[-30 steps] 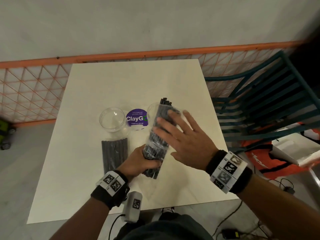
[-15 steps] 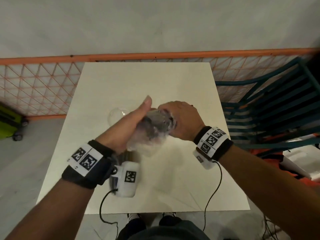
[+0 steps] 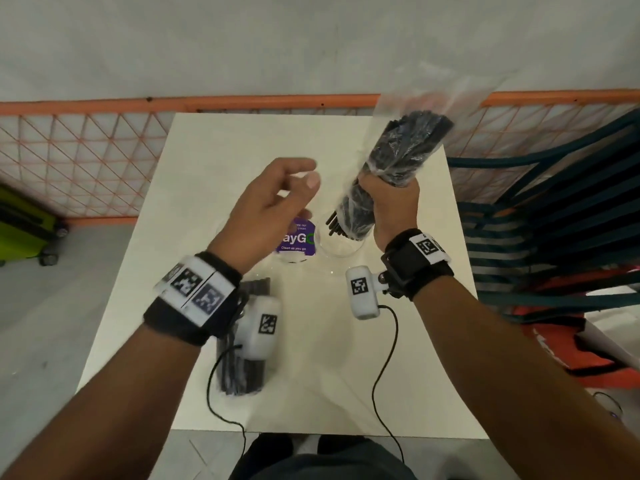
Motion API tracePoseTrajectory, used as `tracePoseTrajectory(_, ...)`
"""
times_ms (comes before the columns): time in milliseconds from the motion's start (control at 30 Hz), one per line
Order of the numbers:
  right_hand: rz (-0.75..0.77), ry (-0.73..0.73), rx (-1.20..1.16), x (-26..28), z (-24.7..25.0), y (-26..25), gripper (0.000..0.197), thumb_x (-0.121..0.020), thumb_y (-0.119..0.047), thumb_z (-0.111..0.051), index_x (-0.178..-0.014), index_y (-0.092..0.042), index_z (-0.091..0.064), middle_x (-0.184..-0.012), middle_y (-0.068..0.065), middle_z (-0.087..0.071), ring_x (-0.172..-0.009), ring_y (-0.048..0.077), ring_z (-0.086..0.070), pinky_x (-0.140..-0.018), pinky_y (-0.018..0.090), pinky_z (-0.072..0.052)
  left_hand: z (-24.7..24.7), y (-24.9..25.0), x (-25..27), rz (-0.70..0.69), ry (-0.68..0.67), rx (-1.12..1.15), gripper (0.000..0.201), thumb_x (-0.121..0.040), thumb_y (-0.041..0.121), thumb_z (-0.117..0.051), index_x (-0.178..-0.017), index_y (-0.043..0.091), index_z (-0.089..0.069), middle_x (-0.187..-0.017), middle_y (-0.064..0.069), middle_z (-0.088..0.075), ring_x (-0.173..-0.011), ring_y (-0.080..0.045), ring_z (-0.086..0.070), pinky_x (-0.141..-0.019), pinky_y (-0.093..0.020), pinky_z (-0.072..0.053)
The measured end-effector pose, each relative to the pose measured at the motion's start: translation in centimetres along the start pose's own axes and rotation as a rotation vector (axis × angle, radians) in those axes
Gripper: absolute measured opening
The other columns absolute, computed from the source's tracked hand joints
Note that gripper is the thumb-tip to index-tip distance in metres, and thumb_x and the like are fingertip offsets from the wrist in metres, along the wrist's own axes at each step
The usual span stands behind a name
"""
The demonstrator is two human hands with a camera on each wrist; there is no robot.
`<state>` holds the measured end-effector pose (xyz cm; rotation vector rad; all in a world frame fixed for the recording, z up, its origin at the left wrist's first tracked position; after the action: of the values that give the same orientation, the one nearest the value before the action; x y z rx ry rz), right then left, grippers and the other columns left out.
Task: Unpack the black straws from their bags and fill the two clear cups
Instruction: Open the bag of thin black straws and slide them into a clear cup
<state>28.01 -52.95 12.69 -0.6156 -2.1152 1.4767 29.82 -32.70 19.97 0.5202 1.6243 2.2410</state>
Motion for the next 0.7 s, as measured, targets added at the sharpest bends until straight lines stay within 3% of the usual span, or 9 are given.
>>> tracePoseTrajectory(133, -0.089, 0.07, -0.002, -0.7, 0.8, 2.8, 0.035, -0.068, -0.008, -0.074, -0.102, -0.012, -0.067, -0.09, -0.001, -0.073, -0.083, 0.017, -0.07, -0.079, 0.036, -0.058, 2.3, -5.2, 4.2, 0.135, 0.026, -0.045, 0.029, -0.091, 0.046, -0.064, -0.108, 0.023, -0.066, -0.095, -0.008, -0.072, -0.071, -0.011, -0.065, -0.069, -0.032, -0.05)
tracePoseTrajectory(300, -0.089, 0.048, 0.154, -0.7, 0.9, 4.7, 0.036, -0.076, -0.004, -0.079, -0.108, -0.011, -0.065, -0.094, -0.008, -0.072, -0.08, 0.0, -0.07, -0.076, 0.021, -0.054, 4.0, -10.3, 10.6, 0.243, 0.025, -0.106, 0.042, -0.079, 0.066, -0.064, -0.101, 0.031, -0.069, -0.089, 0.002, -0.073, -0.072, -0.007, -0.065, -0.067, -0.022, -0.051)
tracePoseTrajectory(367, -0.081, 0.012, 0.229, -0.5, 0.8, 5.1, 0.043, -0.074, -0.012, -0.082, -0.113, -0.012, -0.063, -0.1, -0.01, -0.071, -0.085, -0.004, -0.069, -0.078, 0.015, -0.053, 4.5, -11.7, 12.9, 0.294, 0.054, -0.111, 0.029, -0.085, 0.058, -0.063, -0.1, 0.033, -0.069, -0.091, -0.001, -0.073, -0.074, -0.01, -0.066, -0.067, -0.026, -0.053)
tracePoseTrajectory(467, -0.094, -0.048, 0.276, 0.2, 0.8, 5.6, 0.037, -0.075, -0.019, -0.083, -0.106, -0.024, -0.063, -0.099, -0.016, -0.07, -0.087, -0.008, -0.067, -0.082, 0.014, -0.053, 4.5, -13.6, 15.7, 0.355, 0.047, -0.153, 0.018, -0.087, 0.053, -0.064, -0.1, 0.041, -0.067, -0.091, 0.002, -0.073, -0.075, -0.015, -0.068, -0.065, -0.029, -0.056)
tracePoseTrajectory(567, -0.101, -0.055, 0.222, 0.5, 1.0, 5.6, 0.03, -0.079, -0.015, -0.08, -0.101, -0.029, -0.065, -0.099, -0.014, -0.072, -0.092, -0.002, -0.069, -0.093, 0.027, -0.054, 4.2, -15.3, 17.3, 0.403, 0.018, -0.226, 0.011, -0.09, 0.04, -0.063, -0.1, 0.044, -0.066, -0.089, 0.01, -0.073, -0.075, -0.014, -0.069, -0.068, -0.033, -0.057)
tracePoseTrajectory(633, -0.085, -0.034, 0.173, 0.5, 1.1, 5.1, 0.033, -0.082, -0.011, -0.077, -0.107, -0.027, -0.064, -0.104, -0.012, -0.07, -0.095, 0.001, -0.068, -0.093, 0.028, -0.053, 4.0, -15.9, 17.8, 0.401, -0.003, -0.253, 0.012, -0.088, 0.043, -0.061, -0.099, 0.042, -0.066, -0.089, 0.015, -0.073, -0.075, -0.012, -0.069, -0.068, -0.033, -0.057)
tracePoseTrajectory(700, -0.061, -0.007, 0.148, 0.2, 1.4, 4.5, 0.044, -0.083, -0.011, -0.076, -0.122, -0.018, -0.058, -0.111, -0.007, -0.066, -0.098, 0.003, -0.066, -0.09, 0.025, -0.053, 3.6, -16.2, 18.0, 0.392, -0.02, -0.27, 0.013, -0.087, 0.045, -0.061, -0.099, 0.043, -0.065, -0.09, 0.018, -0.072, -0.076, -0.011, -0.069, -0.068, -0.032, -0.057)
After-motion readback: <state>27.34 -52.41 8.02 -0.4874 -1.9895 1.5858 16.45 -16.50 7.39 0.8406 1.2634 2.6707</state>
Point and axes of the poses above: each hand's wrist, its own x-axis away from the middle knuckle, its own z-axis out of the back of the hand, y = z × x, the point moved 6 cm from there along -x, towards the middle knuckle
